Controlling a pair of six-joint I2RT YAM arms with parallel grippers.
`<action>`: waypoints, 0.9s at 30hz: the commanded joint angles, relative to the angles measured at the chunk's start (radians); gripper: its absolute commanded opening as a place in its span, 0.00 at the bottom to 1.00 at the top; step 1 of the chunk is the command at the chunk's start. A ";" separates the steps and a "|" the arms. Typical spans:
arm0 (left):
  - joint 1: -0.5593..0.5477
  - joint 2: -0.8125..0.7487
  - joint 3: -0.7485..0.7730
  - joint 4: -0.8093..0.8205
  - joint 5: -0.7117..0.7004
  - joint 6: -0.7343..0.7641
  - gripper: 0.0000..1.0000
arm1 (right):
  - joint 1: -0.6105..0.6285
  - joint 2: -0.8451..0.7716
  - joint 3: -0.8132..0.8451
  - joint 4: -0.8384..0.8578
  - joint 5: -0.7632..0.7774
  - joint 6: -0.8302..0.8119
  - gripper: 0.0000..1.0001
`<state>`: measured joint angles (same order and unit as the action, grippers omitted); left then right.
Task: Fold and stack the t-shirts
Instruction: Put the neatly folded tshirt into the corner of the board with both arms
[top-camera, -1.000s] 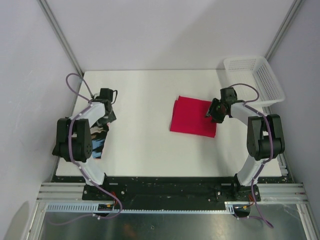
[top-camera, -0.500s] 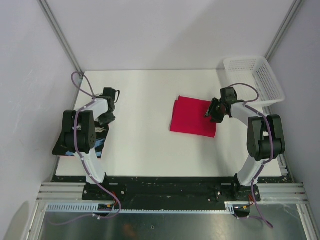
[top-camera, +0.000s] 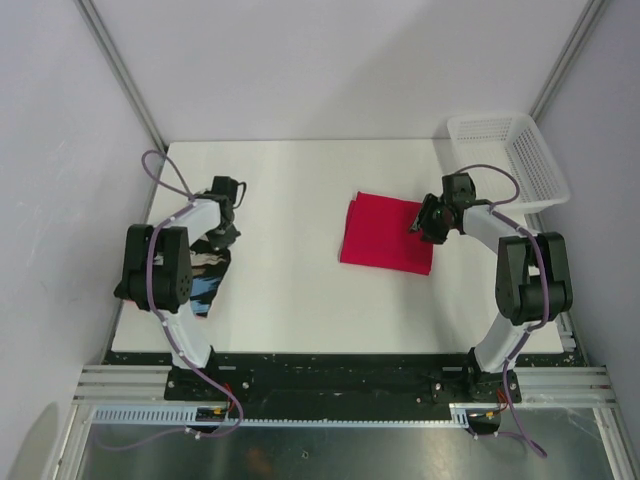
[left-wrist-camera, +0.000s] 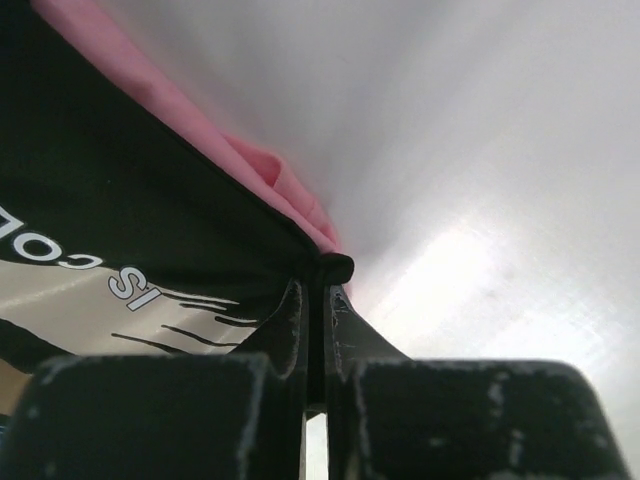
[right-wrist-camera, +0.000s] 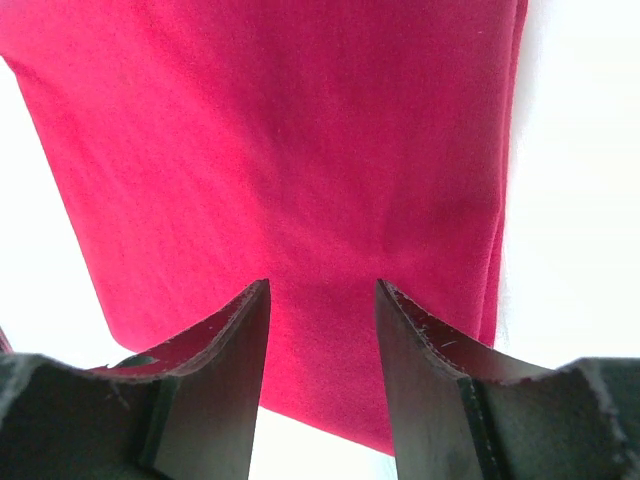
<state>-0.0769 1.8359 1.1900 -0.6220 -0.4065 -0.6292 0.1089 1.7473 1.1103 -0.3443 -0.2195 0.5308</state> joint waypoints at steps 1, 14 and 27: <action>-0.076 -0.038 0.025 0.006 0.127 -0.138 0.00 | -0.002 -0.057 -0.002 -0.002 -0.002 0.001 0.51; -0.203 0.213 0.411 0.006 0.236 -0.252 0.00 | 0.000 -0.101 -0.002 -0.047 0.038 -0.019 0.51; -0.167 0.393 0.738 0.015 0.477 0.024 0.51 | 0.014 -0.172 -0.001 -0.117 0.102 -0.074 0.60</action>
<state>-0.2398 2.2707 1.8610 -0.6373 -0.0372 -0.7326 0.1165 1.6390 1.1099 -0.4175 -0.1631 0.4961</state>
